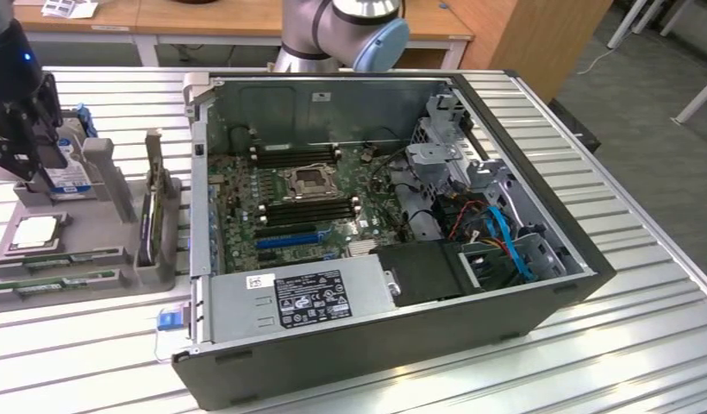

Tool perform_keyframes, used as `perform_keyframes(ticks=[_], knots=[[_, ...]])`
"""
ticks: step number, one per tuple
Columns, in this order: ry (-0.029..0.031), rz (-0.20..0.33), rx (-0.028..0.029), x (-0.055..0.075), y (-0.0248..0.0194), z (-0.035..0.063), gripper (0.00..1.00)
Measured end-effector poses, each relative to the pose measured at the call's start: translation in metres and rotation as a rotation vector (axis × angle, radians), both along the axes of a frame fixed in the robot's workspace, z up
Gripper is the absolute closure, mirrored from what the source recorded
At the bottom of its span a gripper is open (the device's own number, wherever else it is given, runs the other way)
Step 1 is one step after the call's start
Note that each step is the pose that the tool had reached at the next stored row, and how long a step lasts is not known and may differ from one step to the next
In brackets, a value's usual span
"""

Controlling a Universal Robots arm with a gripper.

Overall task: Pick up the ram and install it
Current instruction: 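Pick up the ram and move it above insertion slot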

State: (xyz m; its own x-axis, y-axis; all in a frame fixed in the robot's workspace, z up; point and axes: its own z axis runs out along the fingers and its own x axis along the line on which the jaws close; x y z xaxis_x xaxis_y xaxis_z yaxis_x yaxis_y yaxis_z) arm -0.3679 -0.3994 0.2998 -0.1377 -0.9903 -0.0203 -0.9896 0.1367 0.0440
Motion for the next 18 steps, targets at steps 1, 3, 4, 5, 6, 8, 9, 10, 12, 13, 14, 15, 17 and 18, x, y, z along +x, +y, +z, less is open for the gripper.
perform_keyframes(ticks=[1,3,4,5,6,8,9,10,12,13,14,15,17,18], knots=[[-0.0001,0.000,0.0001,0.000,-0.0001,-0.0018,0.56],[-0.0001,0.000,0.0000,-0.001,-0.0004,-0.0055,0.56],[-0.0001,0.000,0.0000,-0.001,-0.0012,-0.0073,0.56],[0.0002,0.000,-0.0001,-0.001,-0.0036,-0.0090,0.56],[0.0000,0.000,0.0001,-0.001,-0.0079,-0.0109,0.56],[0.0000,0.000,0.0003,-0.001,-0.0174,-0.0145,0.56],[0.0000,0.000,0.0003,-0.001,-0.0216,-0.0161,0.56],[-0.0001,0.000,0.0004,-0.001,-0.0263,-0.0180,0.56],[-0.0001,0.000,0.0004,-0.001,-0.0353,-0.0215,0.56],[0.0000,0.000,0.0004,-0.001,-0.0398,-0.0232,0.56],[-0.0001,0.000,0.0004,-0.001,-0.0444,-0.0250,0.56],[-0.0002,0.000,0.0005,-0.001,-0.0488,-0.0269,0.56],[0.0000,0.000,0.0004,-0.001,-0.0582,-0.0306,0.56],[-0.0001,0.000,0.0004,-0.001,-0.0627,-0.0324,0.56]])
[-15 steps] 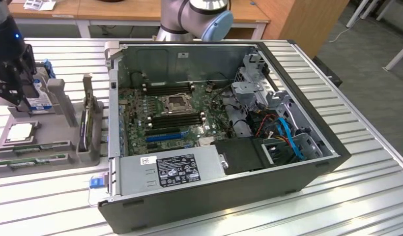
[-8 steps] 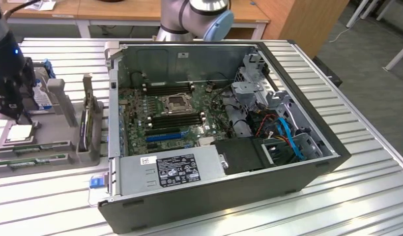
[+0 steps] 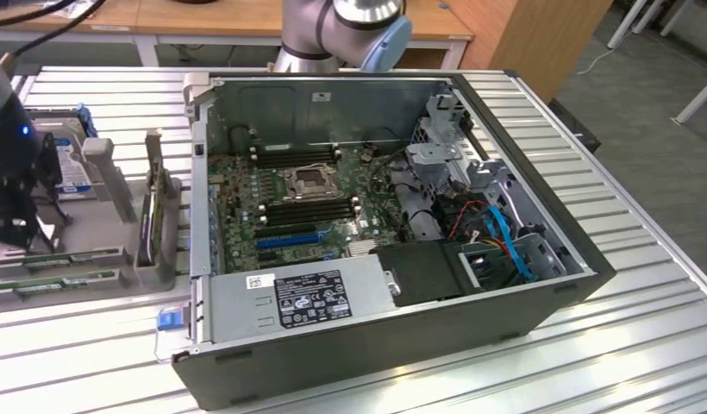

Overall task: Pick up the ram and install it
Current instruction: 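Pick up the ram and move it above insertion slot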

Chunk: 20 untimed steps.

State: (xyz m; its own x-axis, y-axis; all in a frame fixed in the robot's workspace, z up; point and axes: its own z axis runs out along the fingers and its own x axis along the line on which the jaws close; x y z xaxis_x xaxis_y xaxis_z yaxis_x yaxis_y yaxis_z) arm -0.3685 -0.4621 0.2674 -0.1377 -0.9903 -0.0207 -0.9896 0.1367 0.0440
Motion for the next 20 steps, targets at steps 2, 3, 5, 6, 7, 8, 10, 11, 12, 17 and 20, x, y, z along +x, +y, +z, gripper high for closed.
perform_keyframes(ticks=[2,3,5,6,7,8,10,11,12,17,20], knots=[[0.0002,0.000,0.0001,0.000,-0.0073,-0.0027,0.56],[0.0000,0.000,0.0000,0.000,-0.0077,-0.0038,0.56],[0.0003,0.000,-0.0003,0.000,-0.0089,-0.0072,0.56],[0.0001,0.000,-0.0002,0.000,-0.0096,-0.0091,0.56],[0.0001,0.000,-0.0002,0.000,-0.0101,-0.0109,0.56],[0.0001,0.000,-0.0002,0.000,-0.0107,-0.0127,0.56],[0.0001,0.000,-0.0002,0.000,-0.0118,-0.0163,0.56],[0.0001,0.000,-0.0003,0.000,-0.0122,-0.0181,0.56],[0.0002,0.000,-0.0003,0.000,-0.0126,-0.0199,0.56],[0.0001,0.000,-0.0002,0.000,-0.0128,-0.0290,0.56],[0.0000,0.000,-0.0001,0.000,-0.0128,-0.0346,0.56]])
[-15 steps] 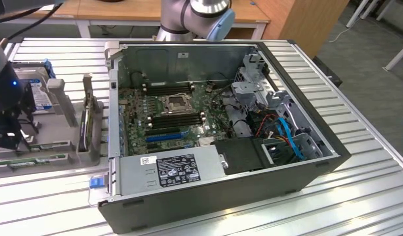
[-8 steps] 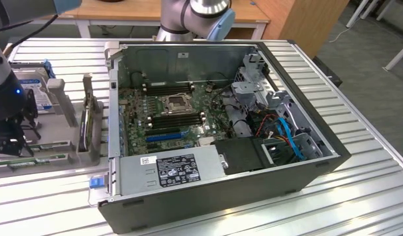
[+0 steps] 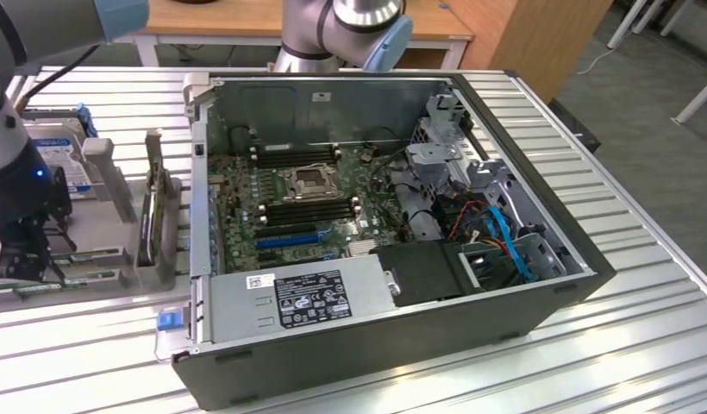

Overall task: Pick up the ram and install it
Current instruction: 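Pick up the ram and move it above insertion slot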

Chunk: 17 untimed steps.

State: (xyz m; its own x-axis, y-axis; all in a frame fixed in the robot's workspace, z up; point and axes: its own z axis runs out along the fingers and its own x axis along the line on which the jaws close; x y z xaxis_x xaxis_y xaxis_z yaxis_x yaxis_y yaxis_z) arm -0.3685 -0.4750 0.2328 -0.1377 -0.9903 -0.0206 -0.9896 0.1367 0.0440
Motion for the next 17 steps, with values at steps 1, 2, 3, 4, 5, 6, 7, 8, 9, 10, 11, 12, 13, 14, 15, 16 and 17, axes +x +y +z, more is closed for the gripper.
perform_keyframes(ticks=[1,2,3,4,5,6,7,8,9,10,11,12,13,14,15,16,17], knots=[[0.0000,0.000,0.0000,0.000,0.0000,-0.0018,0.56],[0.0001,0.000,-0.0001,0.000,-0.0001,-0.0035,0.56],[0.0001,0.000,0.0000,0.000,-0.0001,-0.0053,0.56],[0.0001,0.000,-0.0001,0.000,-0.0001,-0.0071,0.56],[0.0002,0.000,-0.0001,0.000,-0.0001,-0.0091,0.56],[0.0001,0.000,0.0000,0.000,-0.0001,-0.0109,0.56],[0.0001,0.000,-0.0001,0.000,-0.0001,-0.0127,0.56],[0.0001,0.001,-0.0001,0.000,-0.0001,-0.0145,0.56],[0.0001,0.001,-0.0001,0.000,-0.0001,-0.0163,0.56],[0.0001,0.002,-0.0001,0.000,-0.0001,-0.0179,0.56],[0.0002,0.003,-0.0002,0.000,-0.0001,-0.0181,0.56],[0.0002,0.003,-0.0003,0.000,-0.0001,-0.0181,0.56],[0.0003,0.004,-0.0004,0.000,-0.0002,-0.0181,0.56],[0.0003,0.011,-0.0005,0.000,-0.0002,-0.0181,0.56],[0.0001,0.029,-0.0003,0.000,-0.0001,-0.0183,0.56],[0.0002,0.047,-0.0003,0.000,-0.0001,-0.0184,0.56],[0.0001,0.067,-0.0004,0.000,-0.0001,-0.0186,0.56]])
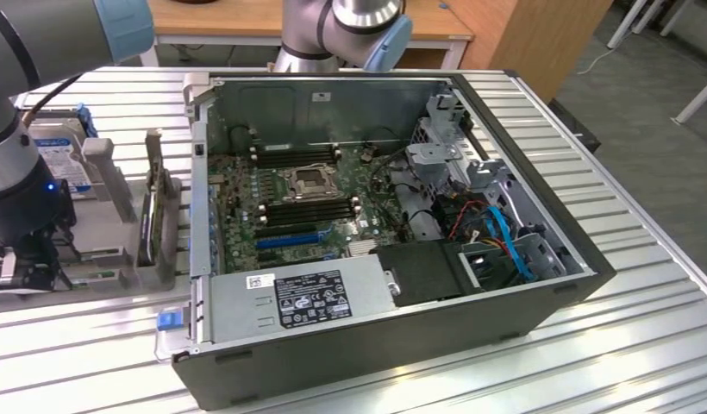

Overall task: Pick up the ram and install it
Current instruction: 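Pick up the ram and move it above insertion slot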

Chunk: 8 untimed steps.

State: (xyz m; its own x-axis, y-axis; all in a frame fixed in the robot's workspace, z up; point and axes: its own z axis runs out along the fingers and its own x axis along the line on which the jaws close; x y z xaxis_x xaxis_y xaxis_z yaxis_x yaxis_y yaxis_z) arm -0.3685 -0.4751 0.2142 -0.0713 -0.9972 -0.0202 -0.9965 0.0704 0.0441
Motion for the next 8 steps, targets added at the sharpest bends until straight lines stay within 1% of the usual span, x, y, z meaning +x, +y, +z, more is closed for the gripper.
perform_keyframes(ticks=[1,4,7,8], knots=[[0.0000,0.017,0.0000,-0.0001,0.0000,-0.0001,0.56],[0.0001,0.022,-0.0002,-0.0001,0.0000,-0.0002,0.56],[-0.0001,0.047,0.0000,-0.0001,0.0000,-0.0008,0.56],[0.0001,0.047,-0.0002,-0.0001,0.0000,-0.0008,0.56]])
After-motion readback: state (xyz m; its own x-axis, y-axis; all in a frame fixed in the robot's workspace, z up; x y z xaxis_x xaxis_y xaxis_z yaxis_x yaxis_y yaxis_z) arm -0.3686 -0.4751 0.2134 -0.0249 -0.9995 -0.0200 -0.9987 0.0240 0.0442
